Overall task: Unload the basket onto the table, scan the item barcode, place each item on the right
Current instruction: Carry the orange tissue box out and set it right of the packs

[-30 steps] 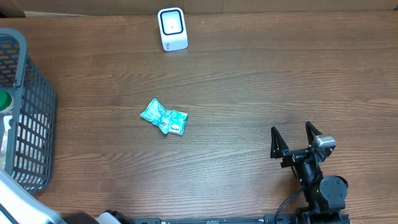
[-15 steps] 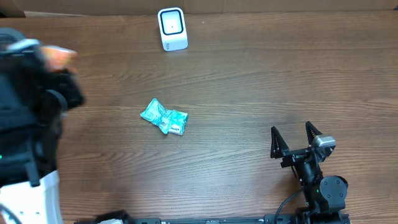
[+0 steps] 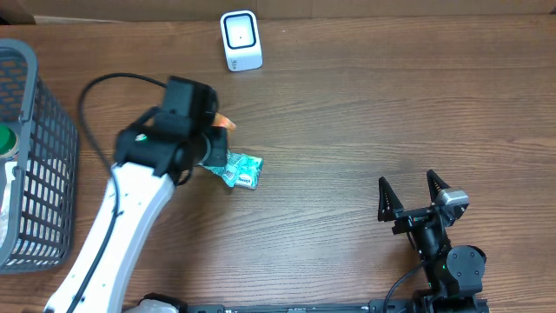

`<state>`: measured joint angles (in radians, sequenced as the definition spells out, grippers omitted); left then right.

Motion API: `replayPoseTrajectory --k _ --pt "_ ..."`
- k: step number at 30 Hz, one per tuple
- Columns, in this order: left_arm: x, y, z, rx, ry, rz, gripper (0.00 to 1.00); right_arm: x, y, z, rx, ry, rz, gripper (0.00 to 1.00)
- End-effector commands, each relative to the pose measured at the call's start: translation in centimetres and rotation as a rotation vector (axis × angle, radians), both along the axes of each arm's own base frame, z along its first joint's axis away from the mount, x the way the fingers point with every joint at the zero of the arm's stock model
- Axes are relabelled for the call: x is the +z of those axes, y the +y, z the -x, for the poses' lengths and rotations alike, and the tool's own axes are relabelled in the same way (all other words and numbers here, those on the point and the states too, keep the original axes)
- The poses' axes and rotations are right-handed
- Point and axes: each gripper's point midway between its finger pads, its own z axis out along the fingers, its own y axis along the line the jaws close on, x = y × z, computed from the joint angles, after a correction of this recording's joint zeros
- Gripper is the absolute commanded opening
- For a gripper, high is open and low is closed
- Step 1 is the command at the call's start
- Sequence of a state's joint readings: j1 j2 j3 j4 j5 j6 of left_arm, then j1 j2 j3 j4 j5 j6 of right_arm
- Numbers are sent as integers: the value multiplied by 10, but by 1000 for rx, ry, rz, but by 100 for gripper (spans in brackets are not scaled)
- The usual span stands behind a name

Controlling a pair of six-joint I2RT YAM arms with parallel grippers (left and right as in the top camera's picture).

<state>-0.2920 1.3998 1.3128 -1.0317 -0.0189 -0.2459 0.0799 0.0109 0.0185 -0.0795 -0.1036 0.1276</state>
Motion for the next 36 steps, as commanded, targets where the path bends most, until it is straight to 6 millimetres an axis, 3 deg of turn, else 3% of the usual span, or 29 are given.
replayPoseTrajectory --k 1,7,14,19,28,36 --pt "-27 -8 1 -5 73 -28 4 -3 0 0 -1 0 -2 100" --pt "-62 -19 -2 -32 171 -62 4 -3 0 0 -1 0 -2 100" --pt "-82 -30 -4 -60 212 -78 7 -3 0 0 -1 0 -2 100" --pt "-88 -34 -5 -70 221 -83 21 -3 0 0 -1 0 -1 100" --pt "-88 -42 -3 -91 219 -81 38 -3 0 0 -1 0 -2 100" --pt "-86 -46 -10 -96 187 -70 36 -3 0 0 -1 0 -2 100"
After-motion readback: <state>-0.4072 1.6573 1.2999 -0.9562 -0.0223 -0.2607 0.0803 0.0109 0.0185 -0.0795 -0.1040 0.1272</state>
